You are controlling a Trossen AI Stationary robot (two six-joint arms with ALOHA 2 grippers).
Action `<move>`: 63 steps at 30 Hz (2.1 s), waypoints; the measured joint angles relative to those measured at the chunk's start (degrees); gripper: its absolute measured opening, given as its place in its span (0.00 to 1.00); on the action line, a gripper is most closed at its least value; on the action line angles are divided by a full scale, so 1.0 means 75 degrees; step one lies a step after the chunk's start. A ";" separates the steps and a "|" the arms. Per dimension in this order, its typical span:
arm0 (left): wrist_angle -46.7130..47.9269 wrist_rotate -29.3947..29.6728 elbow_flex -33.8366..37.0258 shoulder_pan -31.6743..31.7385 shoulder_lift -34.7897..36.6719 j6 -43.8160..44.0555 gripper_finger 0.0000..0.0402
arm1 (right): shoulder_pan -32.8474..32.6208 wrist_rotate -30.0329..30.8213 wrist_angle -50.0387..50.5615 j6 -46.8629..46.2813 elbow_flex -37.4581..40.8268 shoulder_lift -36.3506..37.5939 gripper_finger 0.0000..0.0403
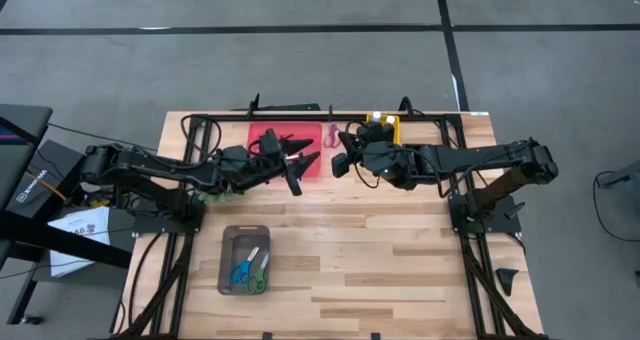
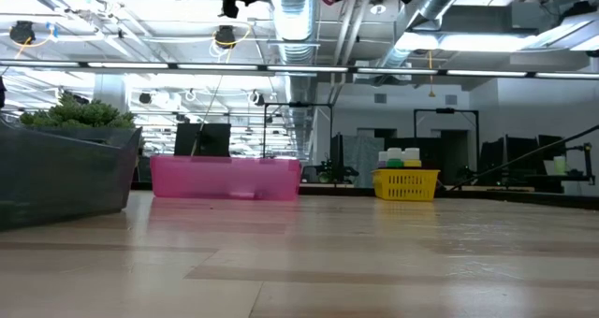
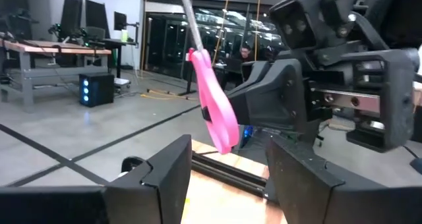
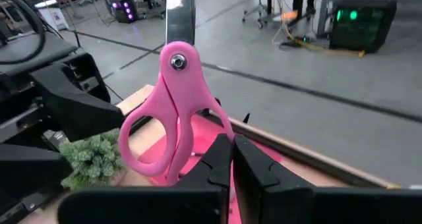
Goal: Pick & Place Paint Supplies
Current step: Put the pink scissors into the black bin
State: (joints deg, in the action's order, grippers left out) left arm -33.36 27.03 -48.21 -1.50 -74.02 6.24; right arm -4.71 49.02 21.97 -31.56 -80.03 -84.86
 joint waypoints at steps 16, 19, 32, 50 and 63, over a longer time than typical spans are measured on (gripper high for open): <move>-0.0135 0.0212 0.0000 0.0191 0.0000 -0.0988 0.45 | 0.0451 -0.0745 -0.0967 0.0982 -0.0003 -0.0099 0.00; -0.0143 0.0198 0.0000 0.0264 0.0000 -0.0999 0.45 | 0.0451 -0.0760 -0.1285 0.1068 -0.0025 -0.0305 0.00; 0.0026 0.0198 0.0000 0.0382 0.0006 -0.1063 0.45 | 0.0392 -0.0907 -0.0836 0.1605 -0.1008 -0.1138 0.00; -0.0012 0.0280 0.0000 0.0385 0.0055 -0.1061 0.40 | 0.0451 -0.0872 -0.0531 0.1612 -0.1093 -0.1107 0.00; -0.0019 0.0359 0.0000 0.0391 0.0055 -0.1052 0.05 | 0.0448 -0.0856 -0.0495 0.1615 -0.1093 -0.1105 0.00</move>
State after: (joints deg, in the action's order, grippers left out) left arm -33.50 29.72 -48.21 1.43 -73.60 -1.65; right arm -1.34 42.60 18.26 -19.44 -88.23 -93.14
